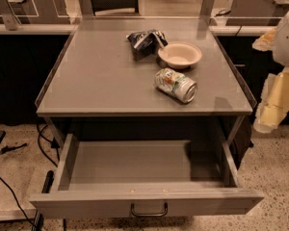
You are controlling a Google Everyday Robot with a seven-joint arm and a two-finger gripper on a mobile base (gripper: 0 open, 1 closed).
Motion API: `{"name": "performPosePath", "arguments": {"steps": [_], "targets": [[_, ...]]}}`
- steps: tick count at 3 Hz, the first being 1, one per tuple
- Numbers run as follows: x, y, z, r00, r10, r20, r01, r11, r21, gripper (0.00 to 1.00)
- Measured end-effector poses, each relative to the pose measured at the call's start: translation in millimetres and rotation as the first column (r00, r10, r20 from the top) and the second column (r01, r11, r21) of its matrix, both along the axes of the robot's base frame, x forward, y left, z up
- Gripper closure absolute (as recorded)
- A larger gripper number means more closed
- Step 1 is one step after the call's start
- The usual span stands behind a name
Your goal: Place 7up can into top drawer
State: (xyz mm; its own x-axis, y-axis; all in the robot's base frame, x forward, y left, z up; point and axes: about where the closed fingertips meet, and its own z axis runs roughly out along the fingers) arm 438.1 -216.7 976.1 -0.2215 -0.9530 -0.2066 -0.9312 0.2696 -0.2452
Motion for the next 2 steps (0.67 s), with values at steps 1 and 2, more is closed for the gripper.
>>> {"name": "performPosePath", "arguments": {"steps": [1, 2], "targets": [[0.0, 0.0, 0.0, 1.0, 0.0, 0.0, 0.0, 1.0, 0.0, 0.0], [2.9, -0.8, 1.3, 0.9999, -0.013, 0.007, 0.013, 1.0, 0.01, 0.0]]}}
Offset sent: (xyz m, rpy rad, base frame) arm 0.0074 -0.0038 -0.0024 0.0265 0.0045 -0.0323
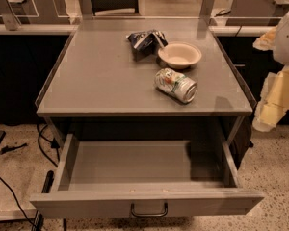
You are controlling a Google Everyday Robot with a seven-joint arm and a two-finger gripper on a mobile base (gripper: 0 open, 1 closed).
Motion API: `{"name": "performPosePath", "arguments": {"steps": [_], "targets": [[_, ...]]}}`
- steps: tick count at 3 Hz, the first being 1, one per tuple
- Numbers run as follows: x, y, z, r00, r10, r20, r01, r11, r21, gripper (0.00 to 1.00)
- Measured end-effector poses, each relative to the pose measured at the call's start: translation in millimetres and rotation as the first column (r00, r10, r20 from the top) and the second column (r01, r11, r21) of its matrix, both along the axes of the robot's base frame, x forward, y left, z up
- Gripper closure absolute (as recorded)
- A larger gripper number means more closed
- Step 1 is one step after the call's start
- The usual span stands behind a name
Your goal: Place 7up can into top drawer
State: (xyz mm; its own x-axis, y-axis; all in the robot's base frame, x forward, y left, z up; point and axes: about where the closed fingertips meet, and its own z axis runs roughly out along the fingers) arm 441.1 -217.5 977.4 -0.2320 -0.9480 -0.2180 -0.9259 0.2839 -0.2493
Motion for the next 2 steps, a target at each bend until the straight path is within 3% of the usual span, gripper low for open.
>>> {"name": "performPosePath", "arguments": {"steps": [1, 2], "targets": [[16, 0, -3, 0.9979, -0.063, 0.018, 0.061, 0.996, 0.068, 0.0], [44, 11, -9, 0.992, -0.12, 0.041, 0.112, 0.982, 0.153, 0.0]]}}
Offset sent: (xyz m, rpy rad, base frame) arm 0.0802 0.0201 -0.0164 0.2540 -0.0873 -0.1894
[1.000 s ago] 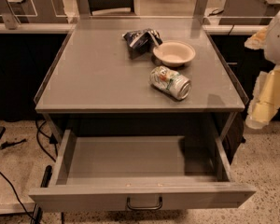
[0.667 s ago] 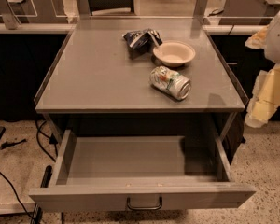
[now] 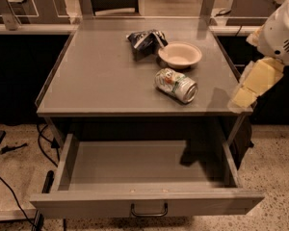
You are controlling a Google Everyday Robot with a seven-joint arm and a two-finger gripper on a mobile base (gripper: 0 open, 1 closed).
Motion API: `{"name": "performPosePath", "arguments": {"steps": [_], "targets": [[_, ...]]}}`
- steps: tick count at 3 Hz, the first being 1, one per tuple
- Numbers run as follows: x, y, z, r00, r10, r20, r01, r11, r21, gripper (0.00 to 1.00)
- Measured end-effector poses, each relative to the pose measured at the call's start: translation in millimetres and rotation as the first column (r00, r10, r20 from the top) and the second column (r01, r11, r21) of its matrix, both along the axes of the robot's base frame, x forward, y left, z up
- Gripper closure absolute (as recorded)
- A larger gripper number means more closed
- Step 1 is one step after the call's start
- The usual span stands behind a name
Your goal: Place 7up can into top drawer
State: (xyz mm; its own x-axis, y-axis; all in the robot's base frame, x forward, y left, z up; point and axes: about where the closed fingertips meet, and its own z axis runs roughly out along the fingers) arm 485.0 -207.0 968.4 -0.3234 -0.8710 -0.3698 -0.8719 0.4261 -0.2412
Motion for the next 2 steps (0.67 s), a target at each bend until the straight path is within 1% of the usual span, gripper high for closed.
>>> {"name": "performPosePath", "arguments": {"steps": [1, 2], "targets": [[30, 19, -7, 0.9989, -0.027, 0.037, 0.025, 0.997, 0.071, 0.0], [56, 33, -15, 0.9944, -0.075, 0.075, 0.064, 0.989, 0.135, 0.0]]}}
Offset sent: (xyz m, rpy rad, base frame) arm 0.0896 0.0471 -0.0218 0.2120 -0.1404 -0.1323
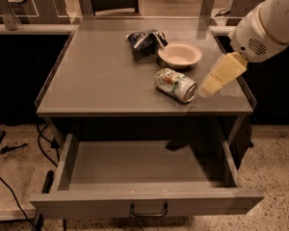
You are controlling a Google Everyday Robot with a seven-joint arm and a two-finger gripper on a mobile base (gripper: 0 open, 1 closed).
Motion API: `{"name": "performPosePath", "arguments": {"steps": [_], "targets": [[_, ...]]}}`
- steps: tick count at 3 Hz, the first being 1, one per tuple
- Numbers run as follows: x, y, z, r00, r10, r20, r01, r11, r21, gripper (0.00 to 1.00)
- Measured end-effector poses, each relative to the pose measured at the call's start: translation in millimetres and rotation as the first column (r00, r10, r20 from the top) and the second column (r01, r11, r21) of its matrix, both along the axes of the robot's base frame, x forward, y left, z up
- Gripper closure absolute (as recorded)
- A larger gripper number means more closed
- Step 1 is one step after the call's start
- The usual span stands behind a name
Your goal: Place 7up can into top drawer
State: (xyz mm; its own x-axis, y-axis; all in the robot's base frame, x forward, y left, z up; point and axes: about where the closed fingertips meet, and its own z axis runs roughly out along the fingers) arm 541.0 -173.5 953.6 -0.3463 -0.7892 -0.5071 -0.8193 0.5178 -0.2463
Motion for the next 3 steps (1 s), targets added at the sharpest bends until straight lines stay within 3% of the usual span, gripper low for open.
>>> {"name": "performPosePath", "arguments": {"steps": [2, 3], "targets": [[26, 13, -14, 0.9964, -0.047, 0.07, 0.046, 0.999, 0.025, 0.0], [25, 10, -29, 0.9962, -0.066, 0.057, 0.065, 0.998, 0.027, 0.0]]}}
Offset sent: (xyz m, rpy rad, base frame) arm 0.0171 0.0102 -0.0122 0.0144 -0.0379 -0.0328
